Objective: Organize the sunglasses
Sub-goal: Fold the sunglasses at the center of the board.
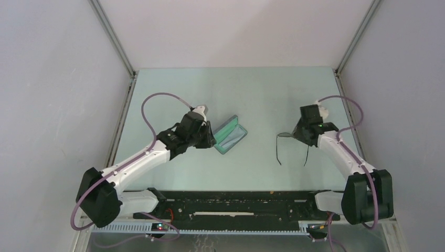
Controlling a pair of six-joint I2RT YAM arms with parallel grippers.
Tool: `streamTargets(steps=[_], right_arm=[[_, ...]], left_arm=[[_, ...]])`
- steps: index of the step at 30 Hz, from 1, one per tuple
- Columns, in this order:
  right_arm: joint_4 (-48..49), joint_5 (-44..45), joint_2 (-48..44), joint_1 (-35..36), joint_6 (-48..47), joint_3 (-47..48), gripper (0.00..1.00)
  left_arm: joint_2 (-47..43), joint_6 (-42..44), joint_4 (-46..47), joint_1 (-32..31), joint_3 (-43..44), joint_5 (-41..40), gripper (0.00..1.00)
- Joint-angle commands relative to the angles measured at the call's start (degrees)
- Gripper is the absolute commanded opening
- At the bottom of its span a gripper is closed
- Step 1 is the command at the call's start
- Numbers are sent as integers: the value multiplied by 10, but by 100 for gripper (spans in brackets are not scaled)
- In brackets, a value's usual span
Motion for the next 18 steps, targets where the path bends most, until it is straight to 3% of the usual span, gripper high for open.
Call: streamTargets(steps=[1, 7, 9, 13, 18], right_arm=[[-20, -3, -11, -90, 35, -15, 54], [14, -67, 16, -179, 28, -48, 54], [27, -100, 32, -200, 24, -59, 49], [61, -127, 62, -221, 6, -72, 37], [76, -145, 78, -227, -10, -74, 36]], left_arm=[[9, 13, 20, -11, 54, 28, 32], [116, -9, 27, -81, 152, 40, 36], [170, -18, 38, -105, 191, 52, 34], [292, -31, 47, -137, 291, 82, 31], [408, -62, 39, -145, 393, 97, 36]])
